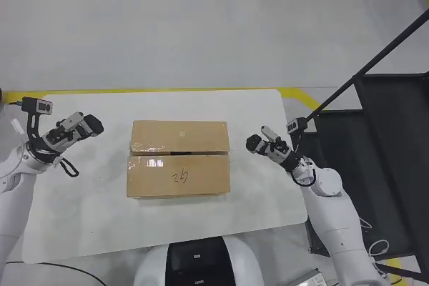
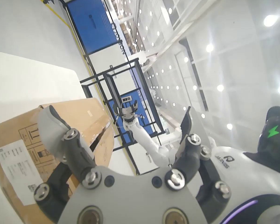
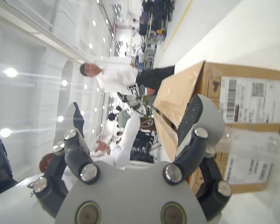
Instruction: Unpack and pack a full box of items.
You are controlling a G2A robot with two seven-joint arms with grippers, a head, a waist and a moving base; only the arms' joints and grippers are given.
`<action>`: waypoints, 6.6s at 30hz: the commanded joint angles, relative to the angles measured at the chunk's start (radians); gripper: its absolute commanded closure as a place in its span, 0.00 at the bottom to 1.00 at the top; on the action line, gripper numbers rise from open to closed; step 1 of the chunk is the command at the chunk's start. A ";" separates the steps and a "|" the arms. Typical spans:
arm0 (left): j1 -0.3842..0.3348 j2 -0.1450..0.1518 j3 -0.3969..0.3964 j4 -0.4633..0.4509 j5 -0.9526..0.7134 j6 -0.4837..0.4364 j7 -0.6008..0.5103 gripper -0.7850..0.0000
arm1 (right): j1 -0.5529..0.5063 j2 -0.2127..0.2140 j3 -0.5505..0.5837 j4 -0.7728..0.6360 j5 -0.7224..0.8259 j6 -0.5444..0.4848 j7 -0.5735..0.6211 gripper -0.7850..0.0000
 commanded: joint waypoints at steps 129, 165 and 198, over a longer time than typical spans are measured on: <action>-0.044 -0.047 0.165 0.071 -0.057 0.138 -0.239 0.00 | 0.027 0.170 -0.202 -0.124 0.347 -0.001 0.400 0.00; -0.162 -0.110 0.222 0.127 -0.234 0.214 -0.315 0.00 | 0.027 0.170 -0.202 -0.124 0.347 -0.001 0.400 0.00; -0.463 -0.262 0.359 0.463 -0.183 0.103 -0.204 0.00 | 0.027 0.170 -0.202 -0.124 0.347 -0.001 0.400 0.00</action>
